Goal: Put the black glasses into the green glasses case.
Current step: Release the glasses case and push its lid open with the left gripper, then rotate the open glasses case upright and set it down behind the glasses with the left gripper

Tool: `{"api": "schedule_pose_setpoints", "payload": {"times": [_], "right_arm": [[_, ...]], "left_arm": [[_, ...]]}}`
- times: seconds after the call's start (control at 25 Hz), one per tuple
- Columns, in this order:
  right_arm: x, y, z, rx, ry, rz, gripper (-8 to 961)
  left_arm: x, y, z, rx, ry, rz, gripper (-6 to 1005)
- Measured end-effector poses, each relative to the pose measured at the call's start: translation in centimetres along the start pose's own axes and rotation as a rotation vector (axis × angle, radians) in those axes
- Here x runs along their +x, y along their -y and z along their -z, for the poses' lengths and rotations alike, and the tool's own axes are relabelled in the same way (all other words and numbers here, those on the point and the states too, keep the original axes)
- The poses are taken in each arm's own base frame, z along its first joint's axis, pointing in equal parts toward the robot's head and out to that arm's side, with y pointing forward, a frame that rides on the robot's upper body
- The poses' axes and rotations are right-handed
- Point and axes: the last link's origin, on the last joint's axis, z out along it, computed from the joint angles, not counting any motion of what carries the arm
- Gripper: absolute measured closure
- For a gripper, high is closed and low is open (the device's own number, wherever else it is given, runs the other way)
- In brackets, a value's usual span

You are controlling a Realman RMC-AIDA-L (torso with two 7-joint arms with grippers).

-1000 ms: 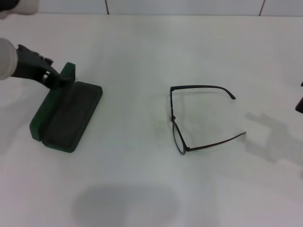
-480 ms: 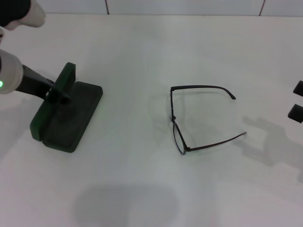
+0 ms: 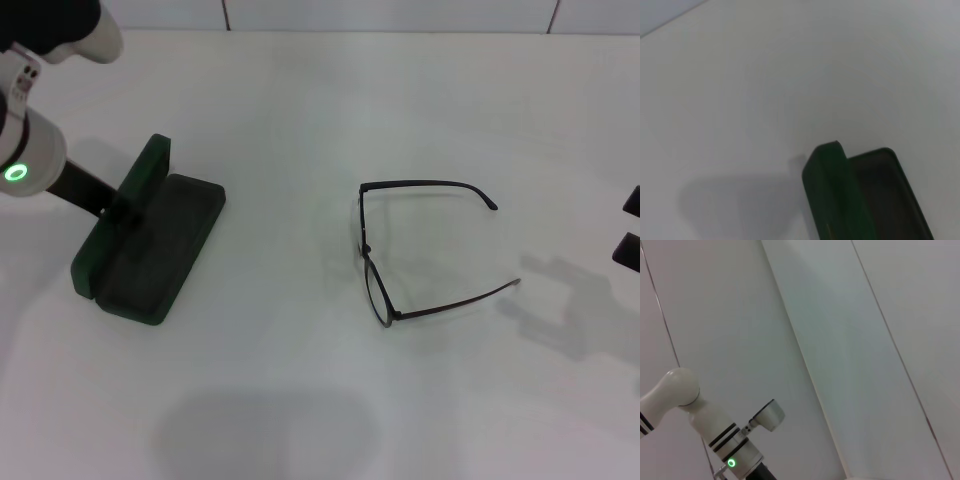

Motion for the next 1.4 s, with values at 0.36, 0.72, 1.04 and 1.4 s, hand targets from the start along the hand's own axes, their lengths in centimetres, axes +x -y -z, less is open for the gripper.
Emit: {"api": "schedule_pose_setpoints", "payload": {"times": [0.36,0.72,1.04,1.4], "right_arm": [[0.4,-0.1,1.0,0.028,0.003,-0.016,230],[-0.1,-1.2,1.8,-0.036,0.023,0.020,230],[0.3,-1.6,1.6,-0.048,0.028,0.004,230],[1.4,-2.0,1.8,-0.030,0.039,-0.052,230]], "left_arm": [[1.2,-0.3,0.7,0.010,-0.028,-0.020,741],[4.5,-3.1,3.7,0.055,-0.190,-0.264,796],[10.5,-7.3,2.8,0.109,-0.368,-0.628,794],[13.0,-9.2,-1.3,0.073,-0.390,-0.867,792]]}}
